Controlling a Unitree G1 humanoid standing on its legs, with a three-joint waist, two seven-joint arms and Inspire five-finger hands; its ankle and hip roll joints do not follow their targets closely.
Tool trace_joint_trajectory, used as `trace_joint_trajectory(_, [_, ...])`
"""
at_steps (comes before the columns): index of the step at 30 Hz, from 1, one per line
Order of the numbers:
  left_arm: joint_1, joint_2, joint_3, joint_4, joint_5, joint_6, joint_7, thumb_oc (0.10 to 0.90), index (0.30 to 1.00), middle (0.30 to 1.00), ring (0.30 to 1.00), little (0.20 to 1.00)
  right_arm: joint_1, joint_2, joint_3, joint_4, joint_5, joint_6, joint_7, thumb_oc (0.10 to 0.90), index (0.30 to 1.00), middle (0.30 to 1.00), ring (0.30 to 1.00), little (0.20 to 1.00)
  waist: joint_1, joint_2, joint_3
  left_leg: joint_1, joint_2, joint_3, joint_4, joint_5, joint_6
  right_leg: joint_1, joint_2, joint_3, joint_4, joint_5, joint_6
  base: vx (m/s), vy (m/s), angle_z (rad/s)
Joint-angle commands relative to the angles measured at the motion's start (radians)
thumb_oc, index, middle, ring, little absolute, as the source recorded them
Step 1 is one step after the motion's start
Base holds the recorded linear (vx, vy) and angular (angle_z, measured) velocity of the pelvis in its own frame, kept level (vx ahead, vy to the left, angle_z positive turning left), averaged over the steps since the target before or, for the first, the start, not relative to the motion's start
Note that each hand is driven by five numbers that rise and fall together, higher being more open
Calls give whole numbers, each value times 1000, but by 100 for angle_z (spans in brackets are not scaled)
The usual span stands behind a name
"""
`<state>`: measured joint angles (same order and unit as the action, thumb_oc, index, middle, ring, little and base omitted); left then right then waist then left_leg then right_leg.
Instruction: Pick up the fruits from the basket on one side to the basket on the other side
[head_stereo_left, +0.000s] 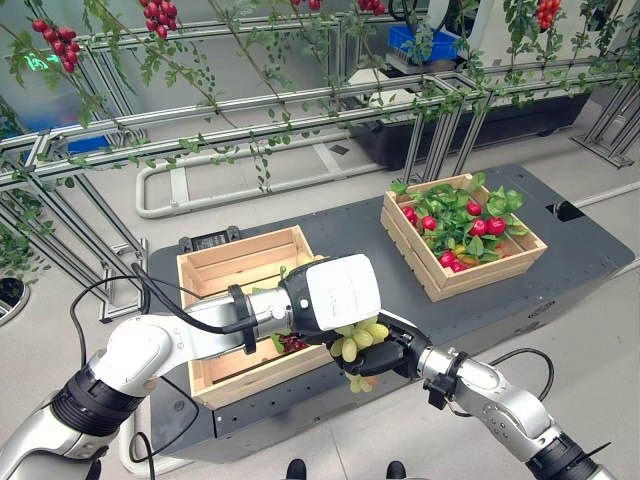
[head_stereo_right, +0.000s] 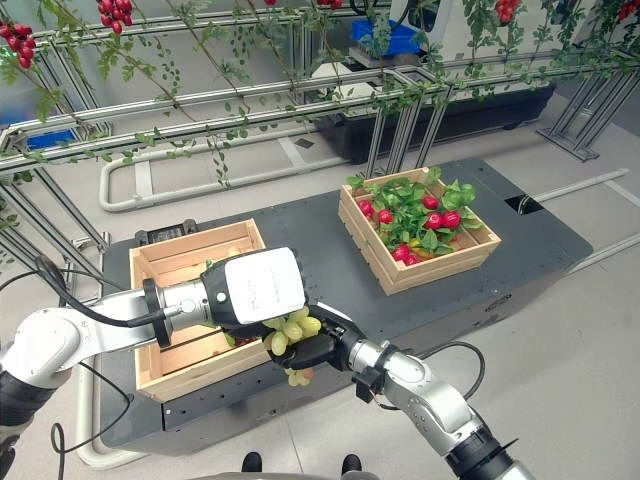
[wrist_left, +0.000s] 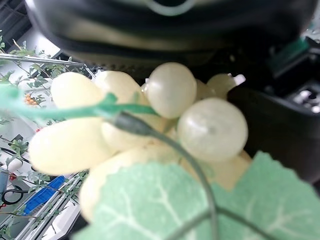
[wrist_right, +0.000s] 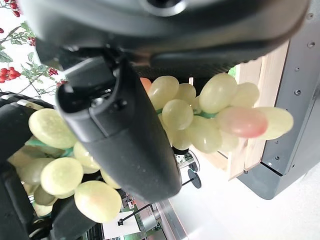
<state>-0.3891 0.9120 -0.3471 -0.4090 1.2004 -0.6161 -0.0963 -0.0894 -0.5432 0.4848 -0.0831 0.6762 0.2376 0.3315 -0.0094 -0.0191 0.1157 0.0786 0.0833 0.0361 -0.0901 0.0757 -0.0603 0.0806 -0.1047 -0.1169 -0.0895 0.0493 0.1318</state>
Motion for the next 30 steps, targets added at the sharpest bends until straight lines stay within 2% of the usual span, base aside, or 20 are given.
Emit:
trace_joint_trajectory(1, [-80,-38,24,39,-77,93,31,400,300,300,300,300,-76,53,-4,-107,99,-109,26,400,300,300,300,300,15,-6,-62,65,-10,55,3,-120,5,12,-22,-21,2,-21,26,0,0,0])
trace_joint_trajectory(5, [-70,-28,19,43,-95,101,11,400,300,300,300,300,-72,52,-15,-114,110,-121,13,400,300,300,300,300,15,-5,-61,65,-11,55,3,-120,6,10,-22,-20,2,-20,27,0,0,0])
trace_joint_trajectory(7, [-62,-17,19,47,-138,125,-10,400,300,300,300,300,-62,54,-27,-115,109,-135,7,400,300,300,300,300,15,-5,-60,64,-12,55,3,-121,7,9,-20,-19,2,-20,27,0,0,0])
trace_joint_trajectory(8, [-59,-15,20,46,-144,130,-12,414,321,321,321,321,-60,53,-29,-116,110,-138,3,400,300,300,300,300,15,-5,-60,64,-12,55,3,-121,7,8,-20,-19,2,-20,27,3,-42,0])
trace_joint_trajectory(10, [-48,-6,19,55,-198,166,-41,747,820,820,820,820,-48,53,-41,-113,108,-154,-15,400,300,300,300,300,13,-5,-58,64,-11,57,3,-122,8,6,-17,-16,2,-20,27,4,-42,0])
trace_joint_trajectory(11, [-44,-4,20,56,-207,171,-47,800,900,900,900,900,-45,54,-44,-114,107,-154,-16,400,300,300,300,300,12,-5,-59,65,-10,58,3,-122,8,6,-17,-16,2,-20,26,4,-33,-2])
trace_joint_trajectory(15, [0,18,32,73,-305,231,-67,800,900,900,900,900,-17,46,-85,-112,119,-170,-36,400,300,300,300,300,6,-4,-54,67,-3,66,3,-120,8,4,-9,-8,2,-20,23,-2,-54,-5])
trace_joint_trajectory(17, [32,31,52,91,-381,289,-66,800,900,900,900,900,0,43,-121,-102,130,-178,-32,400,300,300,300,300,1,-4,-52,67,3,71,3,-117,7,0,-3,-3,2,-20,21,-8,-63,-18])
trace_joint_trajectory(22, [94,45,97,133,-492,359,-56,800,900,900,900,900,26,42,-178,-100,124,-174,-37,400,300,300,300,300,-5,-3,-47,62,16,77,3,-109,5,-7,10,5,2,-20,14,-15,-63,-11])
trace_joint_trajectory(24, [138,48,129,152,-524,400,-135,800,900,900,900,900,40,46,-210,-88,116,-174,-23,400,300,300,300,300,-6,-1,-45,57,24,79,3,-103,3,-12,17,8,2,-21,9,-22,-72,-9])
trace_joint_trajectory(25, [143,50,132,154,-525,399,-141,800,900,900,900,900,41,46,-213,-88,115,-172,-22,400,300,300,300,300,-6,-1,-44,56,24,78,3,-102,3,-13,18,9,2,-20,9,-16,-58,-10])
trace_joint_trajectory(29, [185,78,146,192,-561,436,-285,800,900,900,900,900,42,28,-246,-96,121,-155,-36,400,300,300,300,300,-5,6,-36,43,31,71,3,-89,-2,-28,29,12,2,-17,5,-15,-77,-5])
trace_joint_trajectory(30, [185,78,146,191,-561,436,-286,800,900,900,900,900,42,28,-245,-96,121,-154,-36,400,300,300,300,300,-5,6,-36,42,31,71,3,-89,-2,-28,29,12,2,-17,5,-18,-90,-6])
